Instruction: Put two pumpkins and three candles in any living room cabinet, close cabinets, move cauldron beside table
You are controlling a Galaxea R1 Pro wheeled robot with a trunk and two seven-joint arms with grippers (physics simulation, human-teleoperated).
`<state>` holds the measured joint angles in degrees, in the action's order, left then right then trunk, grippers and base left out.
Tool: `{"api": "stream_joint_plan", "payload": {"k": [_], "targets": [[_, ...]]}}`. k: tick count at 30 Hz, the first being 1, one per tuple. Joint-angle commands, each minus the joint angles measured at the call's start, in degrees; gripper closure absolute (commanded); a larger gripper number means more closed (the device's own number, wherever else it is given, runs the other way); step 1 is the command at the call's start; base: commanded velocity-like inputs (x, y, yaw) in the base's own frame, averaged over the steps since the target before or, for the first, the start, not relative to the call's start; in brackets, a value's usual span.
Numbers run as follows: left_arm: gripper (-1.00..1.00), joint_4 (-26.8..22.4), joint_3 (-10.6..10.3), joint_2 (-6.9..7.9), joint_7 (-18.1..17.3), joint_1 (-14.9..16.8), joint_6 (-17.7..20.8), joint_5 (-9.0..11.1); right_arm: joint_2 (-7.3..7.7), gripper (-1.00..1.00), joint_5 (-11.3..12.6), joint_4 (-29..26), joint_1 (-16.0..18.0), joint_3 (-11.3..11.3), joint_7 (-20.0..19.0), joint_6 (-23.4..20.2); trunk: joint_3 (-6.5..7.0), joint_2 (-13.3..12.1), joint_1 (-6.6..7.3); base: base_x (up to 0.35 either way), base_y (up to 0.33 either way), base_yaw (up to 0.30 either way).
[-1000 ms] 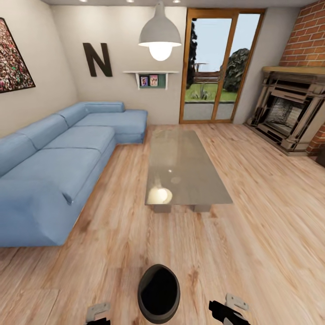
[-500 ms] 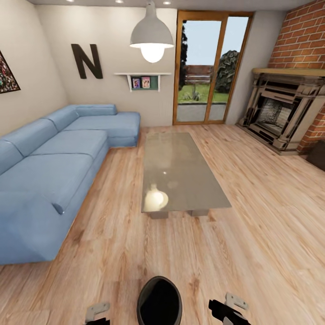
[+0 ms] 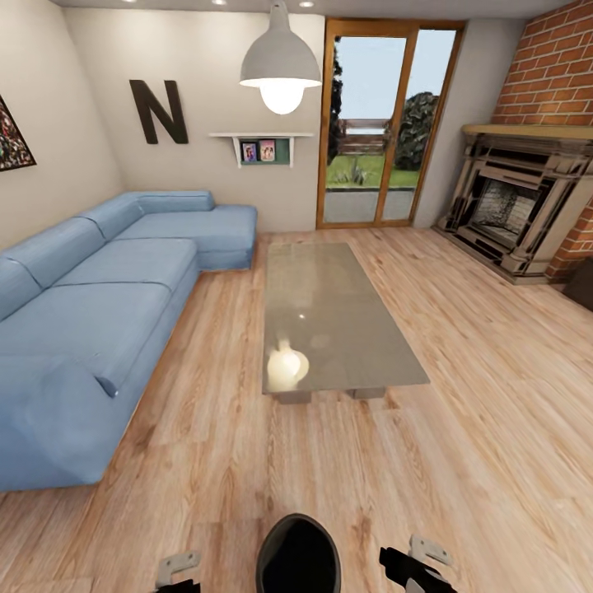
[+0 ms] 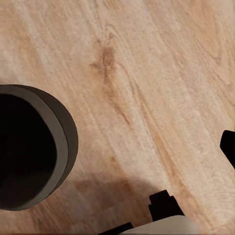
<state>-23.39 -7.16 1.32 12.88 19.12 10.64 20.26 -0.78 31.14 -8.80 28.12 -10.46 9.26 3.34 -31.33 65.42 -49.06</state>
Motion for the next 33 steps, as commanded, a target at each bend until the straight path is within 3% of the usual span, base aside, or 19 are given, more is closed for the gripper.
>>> {"api": "stream_joint_plan", "payload": {"k": [1, 3, 6, 9, 12, 14, 17, 26, 33], "targets": [[-1.00, -0.1, 0.1, 0.00, 0.0, 0.0, 0.2, 0.1, -0.36, -1.00, 0.0, -0.1, 0.0, 0.0, 0.1, -0.6, 0.00, 0.0, 0.00, 0.010, 0.009, 0.000], [-1.00, -0.3, 0.3, -0.06, 0.0, 0.0, 0.5, 0.2, -1.57, -1.00, -0.2, -0.2, 0.1, -0.1, 0.2, -3.9, 0.00, 0.0, 0.00, 0.005, 0.005, 0.000], [-1.00, -1.6, 0.4, -0.23, 0.0, 0.0, 2.1, 0.3, -2.98, -1.00, -0.6, -1.3, 0.2, -0.1, 0.6, -12.4, 0.00, 0.0, 0.00, 0.002, 0.002, 0.000], [-1.00, -8.7, 0.5, -0.33, 0.0, 0.0, 9.9, 0.4, -3.31, -1.00, -0.7, -6.6, 0.8, 0.0, 1.0, -21.8, -0.18, 0.4, -0.22, 0.000, 0.000, 0.000], [-1.00, -17.2, 0.6, -0.23, 0.0, 0.0, 18.7, 0.4, -3.29, -1.00, -0.9, -11.4, 0.8, 0.0, 1.1, -25.3, -0.72, 1.6, -0.88, 0.000, 0.000, 0.000], [-1.00, -21.3, 0.7, 0.00, 0.0, 0.0, 22.3, 0.5, -3.14, -1.00, -0.9, -12.6, 0.7, 0.0, 1.1, -25.5, -1.08, 2.4, -1.32, 0.000, 0.000, 0.000], [-1.00, -23.6, 0.7, 0.14, 0.0, 0.0, 24.0, 0.5, -2.94, -1.00, -0.9, -13.1, 0.4, 0.0, 1.1, -25.3, -1.62, 3.6, -1.98, 0.000, 0.000, 0.000], [-1.00, -24.7, 0.6, -0.08, 0.1, 0.0, 24.6, 0.6, -2.94, -1.00, -1.0, -13.2, 0.0, -0.1, 1.1, -24.9, -1.62, 3.6, -1.98, 0.000, 0.000, 0.000], [-1.00, -24.8, 0.9, -0.08, 0.4, 0.0, 25.0, 0.6, -2.92, -1.00, -1.0, -12.9, 0.1, -0.1, 1.1, -22.5, -2.87, 6.4, -3.51, -0.008, 0.000, 0.000]]}}
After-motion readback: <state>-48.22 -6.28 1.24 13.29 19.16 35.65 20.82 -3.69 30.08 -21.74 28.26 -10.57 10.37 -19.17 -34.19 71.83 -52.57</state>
